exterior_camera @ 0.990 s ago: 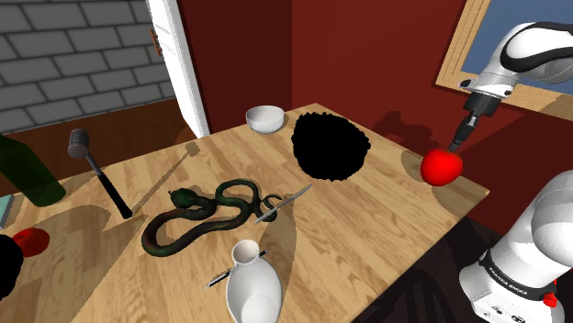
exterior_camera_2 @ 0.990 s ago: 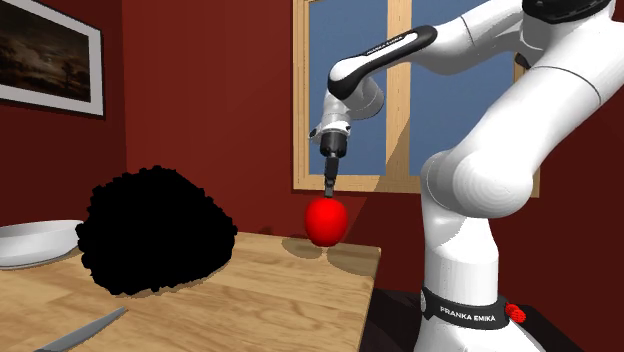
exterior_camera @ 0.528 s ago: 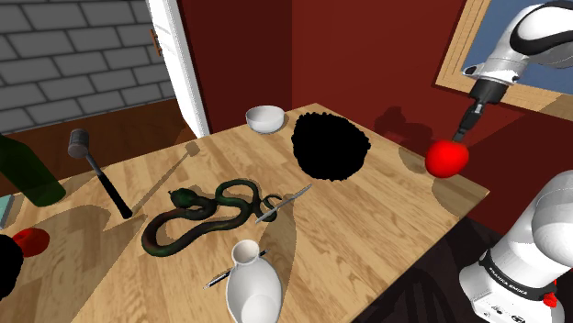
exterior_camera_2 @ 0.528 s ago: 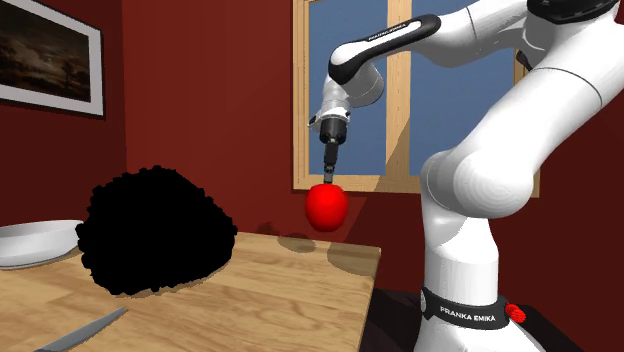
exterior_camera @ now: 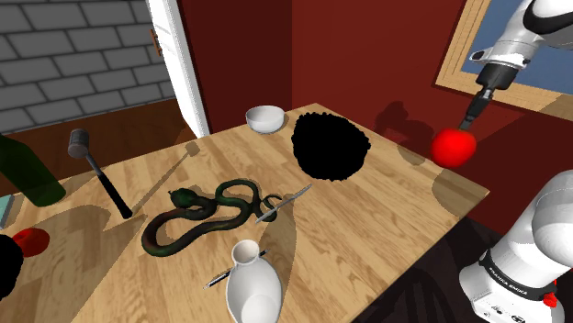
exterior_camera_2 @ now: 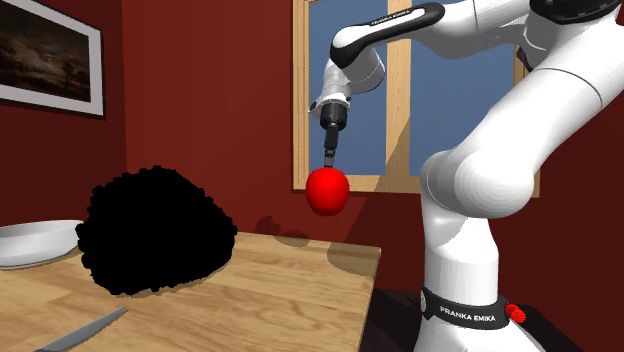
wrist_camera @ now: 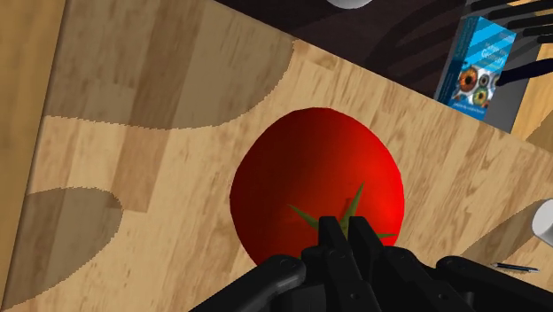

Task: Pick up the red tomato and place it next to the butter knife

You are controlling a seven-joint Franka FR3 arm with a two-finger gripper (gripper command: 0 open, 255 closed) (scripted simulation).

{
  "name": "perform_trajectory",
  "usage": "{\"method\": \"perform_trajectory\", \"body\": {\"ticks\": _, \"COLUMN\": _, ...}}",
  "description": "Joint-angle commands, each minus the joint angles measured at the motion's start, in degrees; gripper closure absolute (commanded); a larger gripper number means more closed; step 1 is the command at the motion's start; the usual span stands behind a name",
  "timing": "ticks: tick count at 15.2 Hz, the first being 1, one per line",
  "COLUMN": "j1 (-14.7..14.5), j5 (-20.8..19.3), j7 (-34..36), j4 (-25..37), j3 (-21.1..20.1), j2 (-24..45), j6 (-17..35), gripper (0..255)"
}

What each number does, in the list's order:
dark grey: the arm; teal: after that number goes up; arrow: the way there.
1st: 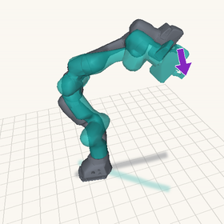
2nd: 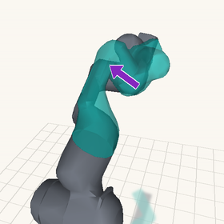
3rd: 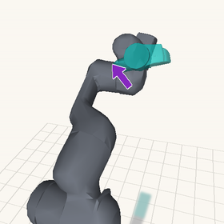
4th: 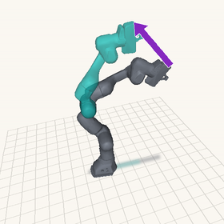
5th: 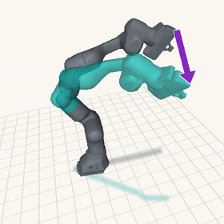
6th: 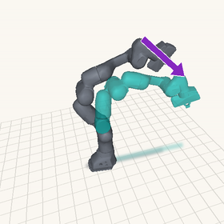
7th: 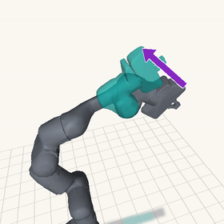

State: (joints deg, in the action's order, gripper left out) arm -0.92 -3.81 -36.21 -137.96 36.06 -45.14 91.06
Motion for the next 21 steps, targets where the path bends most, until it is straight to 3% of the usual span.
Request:
{"method": "perform_trajectory", "body": {"ticks": 1, "j1": -0.26, "j5": 0.41, "j7": 0.34, "j4": 1.75, "j3": -0.41, "j2": 0.18, "j6": -1.53, "gripper": 255}}
{"method": "perform_trajectory", "body": {"ticks": 13, "j1": -1.57, "j5": 2.42, "j7": 2.15, "j4": 10.90, "j3": -2.31, "j2": 1.48, "j6": -9.17, "gripper": 255}}
{"method": "perform_trajectory", "body": {"ticks": 19, "j1": -2.17, "j5": 7.43, "j7": 10.24, "j4": 5.05, "j3": -10.72, "j2": -1.97, "j6": -5.96, "gripper": 255}}
{"method": "perform_trajectory", "body": {"ticks": 20, "j1": -1.85, "j5": 6.48, "j7": 8.97, "j4": 5.88, "j3": -9.49, "j2": -1.92, "j6": -6.91, "gripper": 255}}
{"method": "perform_trajectory", "body": {"ticks": 21, "j1": -1.85, "j5": 6.48, "j7": 8.97, "j4": 5.88, "j3": -9.49, "j2": -1.92, "j6": -6.91, "gripper": 0}}
